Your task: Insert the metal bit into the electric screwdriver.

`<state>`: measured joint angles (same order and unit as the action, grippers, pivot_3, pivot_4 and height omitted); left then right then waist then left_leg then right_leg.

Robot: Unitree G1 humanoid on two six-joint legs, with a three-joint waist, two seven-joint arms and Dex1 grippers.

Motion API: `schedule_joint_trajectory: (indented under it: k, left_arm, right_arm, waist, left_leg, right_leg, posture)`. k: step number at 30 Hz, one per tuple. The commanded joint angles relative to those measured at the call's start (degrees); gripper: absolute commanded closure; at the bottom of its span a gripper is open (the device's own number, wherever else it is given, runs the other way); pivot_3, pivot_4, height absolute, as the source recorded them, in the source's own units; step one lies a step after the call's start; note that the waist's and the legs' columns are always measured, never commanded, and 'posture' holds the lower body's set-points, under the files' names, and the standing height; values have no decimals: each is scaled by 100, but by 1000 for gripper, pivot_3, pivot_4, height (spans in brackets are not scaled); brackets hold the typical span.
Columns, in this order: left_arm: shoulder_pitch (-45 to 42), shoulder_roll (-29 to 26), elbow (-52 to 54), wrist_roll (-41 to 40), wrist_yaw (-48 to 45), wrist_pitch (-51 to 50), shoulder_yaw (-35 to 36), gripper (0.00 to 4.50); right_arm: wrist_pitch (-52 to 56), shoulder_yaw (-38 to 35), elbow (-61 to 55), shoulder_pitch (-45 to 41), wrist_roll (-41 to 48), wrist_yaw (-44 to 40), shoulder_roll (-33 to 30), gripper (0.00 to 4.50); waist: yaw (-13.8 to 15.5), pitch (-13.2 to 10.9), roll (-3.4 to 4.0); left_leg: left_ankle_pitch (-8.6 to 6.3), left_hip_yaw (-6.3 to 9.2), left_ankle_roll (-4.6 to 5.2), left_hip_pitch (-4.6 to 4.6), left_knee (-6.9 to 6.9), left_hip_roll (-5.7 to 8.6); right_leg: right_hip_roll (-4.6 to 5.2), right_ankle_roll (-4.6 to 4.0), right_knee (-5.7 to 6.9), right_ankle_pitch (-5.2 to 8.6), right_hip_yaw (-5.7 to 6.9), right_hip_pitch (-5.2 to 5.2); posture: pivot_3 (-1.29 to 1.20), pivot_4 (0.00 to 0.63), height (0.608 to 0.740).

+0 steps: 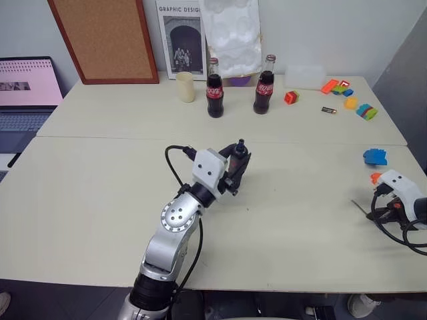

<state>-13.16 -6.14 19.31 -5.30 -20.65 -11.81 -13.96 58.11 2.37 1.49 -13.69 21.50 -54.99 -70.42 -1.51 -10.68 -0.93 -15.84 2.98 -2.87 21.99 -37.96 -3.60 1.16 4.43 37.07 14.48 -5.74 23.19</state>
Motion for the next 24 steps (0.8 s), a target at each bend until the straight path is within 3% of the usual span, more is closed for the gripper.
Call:
schedule_joint_trajectory:
  k: [1, 5, 10, 17, 24]
  left_arm:
    - [-133, 54, -7, -48, -42, 123, -18, 2863]
    - [-358, -23, -88, -167, -186, 98, 109, 2863]
    - [-614, -219, -166, -378, -427, 72, 383, 2863]
    - [-868, -691, -99, -746, -689, -134, 969, 2863]
    - [-1189, -746, -51, -960, -741, -338, 1029, 2863]
  right_arm:
    - [215, -497, -173, -226, 180, -2, 0, 4500]
    - [482, -1200, -898, -379, 514, 347, 354, 4500]
    - [876, -1880, -1987, -766, 1050, 992, 1269, 4500]
    - [916, -2064, -3054, -1708, 1637, 1996, 2800, 4500]
    - [643, -2079, -3389, -2248, 2086, 2489, 3631, 4500]
  waist:
    - [0, 0, 1]
    - [4, 0, 0]
    - [-19, -1, -1]
    - [-34, -4, 1]
    - [28, -4, 1]
  left_leg:
    - [0, 0, 0, 0, 0, 0]
    - [0, 0, 0, 1, 1, 0]
    - [0, 2, 0, 1, 3, -1]
    - [0, 5, 0, 6, 3, -2]
    - [0, 12, 0, 30, 6, -1]
  right_leg:
    - [0, 0, 0, 0, 0, 0]
    - [0, -5, -1, -3, 0, 0]
    - [-2, -1, 1, -3, 2, 1]
    - [-4, -3, 4, -6, 2, 9]
    - [2, -3, -8, -6, 15, 14]
  posture:
    - [0, 150, 740]
    - [0, 150, 740]
    - [0, 150, 740]
    - [0, 150, 740]
    - [0, 150, 740]
